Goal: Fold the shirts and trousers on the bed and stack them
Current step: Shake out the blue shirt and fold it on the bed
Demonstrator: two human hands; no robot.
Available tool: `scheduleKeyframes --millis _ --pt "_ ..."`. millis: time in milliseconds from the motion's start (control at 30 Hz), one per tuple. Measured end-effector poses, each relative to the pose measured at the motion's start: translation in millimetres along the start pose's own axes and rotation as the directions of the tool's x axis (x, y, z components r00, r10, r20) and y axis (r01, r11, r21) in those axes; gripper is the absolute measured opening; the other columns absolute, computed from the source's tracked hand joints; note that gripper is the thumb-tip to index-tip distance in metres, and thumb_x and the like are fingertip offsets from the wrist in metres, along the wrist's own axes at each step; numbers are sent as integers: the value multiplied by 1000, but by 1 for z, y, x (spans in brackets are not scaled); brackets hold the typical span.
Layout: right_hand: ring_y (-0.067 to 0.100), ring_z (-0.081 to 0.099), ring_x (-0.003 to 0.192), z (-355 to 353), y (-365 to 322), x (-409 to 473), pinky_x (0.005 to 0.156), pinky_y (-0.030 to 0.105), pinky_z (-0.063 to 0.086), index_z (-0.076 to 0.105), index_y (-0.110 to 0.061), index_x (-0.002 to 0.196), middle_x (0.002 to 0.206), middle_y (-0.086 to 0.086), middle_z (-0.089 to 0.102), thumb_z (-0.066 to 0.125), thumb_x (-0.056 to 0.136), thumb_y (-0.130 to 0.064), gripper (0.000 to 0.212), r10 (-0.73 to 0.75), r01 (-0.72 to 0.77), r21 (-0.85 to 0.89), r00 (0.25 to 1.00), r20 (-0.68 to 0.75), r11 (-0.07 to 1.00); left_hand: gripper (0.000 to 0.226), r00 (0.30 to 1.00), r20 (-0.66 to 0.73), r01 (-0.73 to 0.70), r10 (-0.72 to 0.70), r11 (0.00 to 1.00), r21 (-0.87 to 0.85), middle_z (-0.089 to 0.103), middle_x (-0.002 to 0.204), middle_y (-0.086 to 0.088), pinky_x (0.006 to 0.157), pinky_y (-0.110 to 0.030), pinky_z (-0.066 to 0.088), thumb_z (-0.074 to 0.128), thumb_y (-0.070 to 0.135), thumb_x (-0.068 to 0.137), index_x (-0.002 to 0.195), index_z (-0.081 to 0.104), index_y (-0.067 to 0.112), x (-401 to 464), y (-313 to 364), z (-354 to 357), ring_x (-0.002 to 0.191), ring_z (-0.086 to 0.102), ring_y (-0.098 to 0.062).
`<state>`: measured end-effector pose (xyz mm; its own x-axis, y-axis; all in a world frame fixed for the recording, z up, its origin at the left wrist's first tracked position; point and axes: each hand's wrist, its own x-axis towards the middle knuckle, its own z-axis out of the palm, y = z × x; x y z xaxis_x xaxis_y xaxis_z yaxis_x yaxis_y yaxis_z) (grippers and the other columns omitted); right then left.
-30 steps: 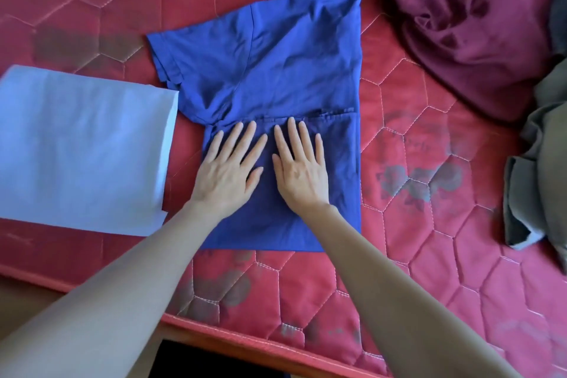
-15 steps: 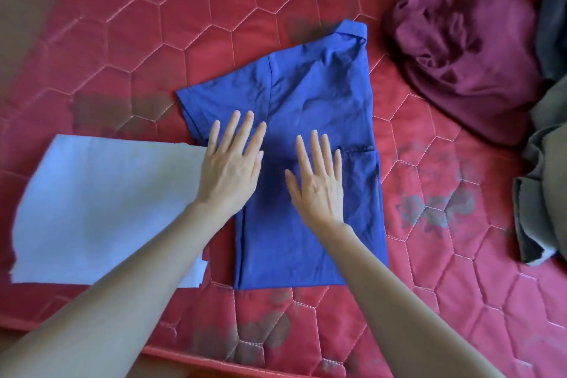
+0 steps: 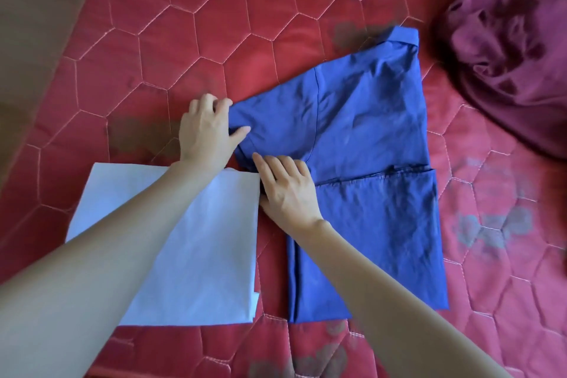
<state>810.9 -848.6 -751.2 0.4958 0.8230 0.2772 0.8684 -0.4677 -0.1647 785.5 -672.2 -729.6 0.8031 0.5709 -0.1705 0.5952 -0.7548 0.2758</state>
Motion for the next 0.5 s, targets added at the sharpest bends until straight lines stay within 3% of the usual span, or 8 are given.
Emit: scheduleKeyframes --millis 167,267,367,433,500 --pt "20 56 58 -12 -6 9 44 26 40 72 -11 106 70 -1 60 74 62 -5 44 153 -152 -54 988 7 987 30 991 11 132 -132 985 -112 63 101 -17 75 -43 37 64 33 89 96 57 5 7 18 -1 96 54 -36" --pt "24 58 56 -26 -1 17 37 25 36 70 -10 98 73 2 61 75 66 -8 32 338 -343 97 939 64 934 23 966 -56 217 -251 911 -351 65 91 -12 68 -38 39 63 27 88 101 55 10 3 35 -11 89 58 -36" --pt "24 61 67 -42 8 20 46 32 42 64 -13 93 80 -1 64 68 80 -18 14 587 -598 222 800 122 770 28 965 -91 149 -247 798 -584 63 79 -3 71 -36 45 66 23 84 109 56 14 1 60 -30 79 62 -30" --pt "20 58 73 -50 20 16 54 31 37 60 -18 94 79 -6 62 64 84 -28 14 710 -731 213 682 178 648 28 983 -21 117 -183 706 -699 62 73 -2 71 -38 53 67 18 83 110 58 15 5 79 -37 67 66 -25" --pt "14 50 70 -57 34 9 54 24 29 58 -23 98 73 -14 55 61 87 -33 16 780 -812 211 582 230 543 29 994 55 103 -95 646 -757 63 78 2 73 -41 56 67 15 83 111 58 16 12 101 -37 69 68 -23"
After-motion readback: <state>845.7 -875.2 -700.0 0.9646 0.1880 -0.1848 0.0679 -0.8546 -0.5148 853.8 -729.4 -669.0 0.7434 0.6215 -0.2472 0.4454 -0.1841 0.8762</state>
